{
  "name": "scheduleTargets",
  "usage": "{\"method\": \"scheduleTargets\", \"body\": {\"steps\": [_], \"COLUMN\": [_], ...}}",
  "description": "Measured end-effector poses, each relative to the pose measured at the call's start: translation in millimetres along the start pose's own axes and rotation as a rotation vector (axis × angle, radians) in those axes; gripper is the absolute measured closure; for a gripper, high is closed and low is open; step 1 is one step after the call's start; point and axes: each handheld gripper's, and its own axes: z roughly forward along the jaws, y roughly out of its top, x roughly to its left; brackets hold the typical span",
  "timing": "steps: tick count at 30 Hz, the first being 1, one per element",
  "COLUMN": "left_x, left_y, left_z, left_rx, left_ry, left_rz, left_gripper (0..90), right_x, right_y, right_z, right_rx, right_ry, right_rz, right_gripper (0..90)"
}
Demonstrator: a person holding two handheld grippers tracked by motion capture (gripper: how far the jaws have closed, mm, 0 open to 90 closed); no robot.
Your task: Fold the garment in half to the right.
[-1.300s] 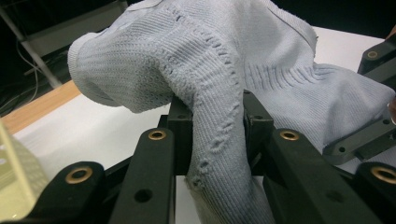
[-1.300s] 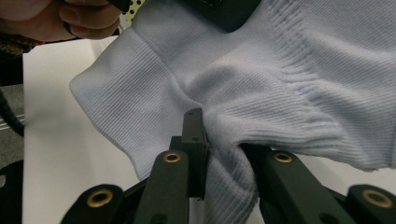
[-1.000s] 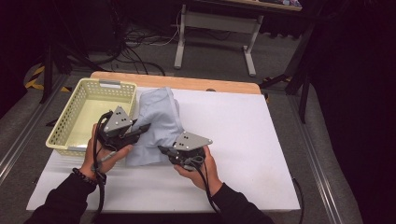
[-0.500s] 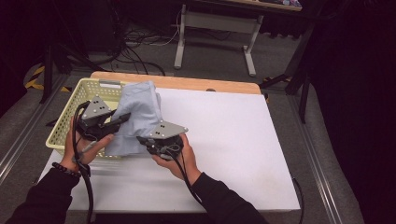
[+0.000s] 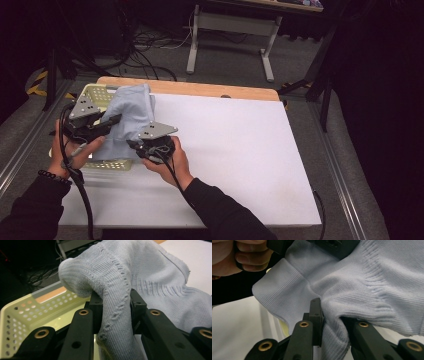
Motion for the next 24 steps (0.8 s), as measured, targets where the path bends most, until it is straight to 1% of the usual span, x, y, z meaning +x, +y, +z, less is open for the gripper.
{"method": "scheduleTargets", "body": {"steps": [6, 10, 12, 14, 15, 16, 17, 18, 20, 21, 22, 23, 24], "left_x": [13.6, 25.2, 30.8, 36.5, 36.5, 41.0, 43.3, 45.0, 48.1, 49.6, 51.4, 52.7, 53.8], "left_y": [-4.2, -9.1, -12.1, -15.9, -15.9, -19.3, -21.0, -21.7, -24.2, -25.5, -26.7, -27.7, -28.4], "left_z": [1.3, 7.6, 10.6, 14.4, 14.4, 18.5, 20.5, 21.8, 24.8, 26.6, 28.8, 30.7, 32.2], "left_rx": [0.023, 0.043, 0.058, 0.082, 0.082, 0.108, 0.12, 0.127, 0.138, 0.146, 0.153, 0.165, 0.182], "left_ry": [0.047, 0.079, 0.09, 0.091, 0.091, 0.099, 0.1, 0.105, 0.105, 0.099, 0.095, 0.095, 0.109], "left_rz": [-0.016, -0.043, -0.057, -0.069, -0.069, -0.078, -0.085, -0.082, -0.085, -0.096, -0.097, -0.094, -0.089], "left_gripper": [70.1, 68.6, 67.5, 66.9, 66.3, 66.3, 63.1, 61.8, 58.5, 57.0, 55.8, 54.0, 51.6], "right_x": [3.0, 3.8, 4.7, 6.5, 6.5, 7.0, 8.9, 9.7, 9.3, 8.8, 8.2, 7.5, 7.2], "right_y": [5.6, 8.5, 9.7, 10.0, 10.0, 9.5, 8.7, 8.3, 7.7, 7.1, 6.5, 5.5, 4.4], "right_z": [20.2, 38.5, 46.5, 53.2, 53.2, 57.1, 62.2, 64.0, 64.8, 64.0, 62.2, 58.9, 54.9], "right_rx": [0.004, 0.021, 0.032, 0.047, 0.047, 0.055, 0.074, 0.084, 0.097, 0.097, 0.096, 0.085, 0.073], "right_ry": [0.002, 0.005, 0.01, 0.01, 0.01, 0.013, 0.003, -0.003, -0.002, 0.0, 0.009, 0.006, 0.001], "right_rz": [0.017, 0.035, 0.038, 0.029, 0.029, 0.029, -0.003, -0.014, -0.017, -0.012, -0.003, 0.005, 0.01], "right_gripper": [76.7, 76.6, 76.3, 75.6, 75.6, 75.2, 73.2, 70.9, 65.5, 61.0, 56.8, 53.2, 50.4]}}
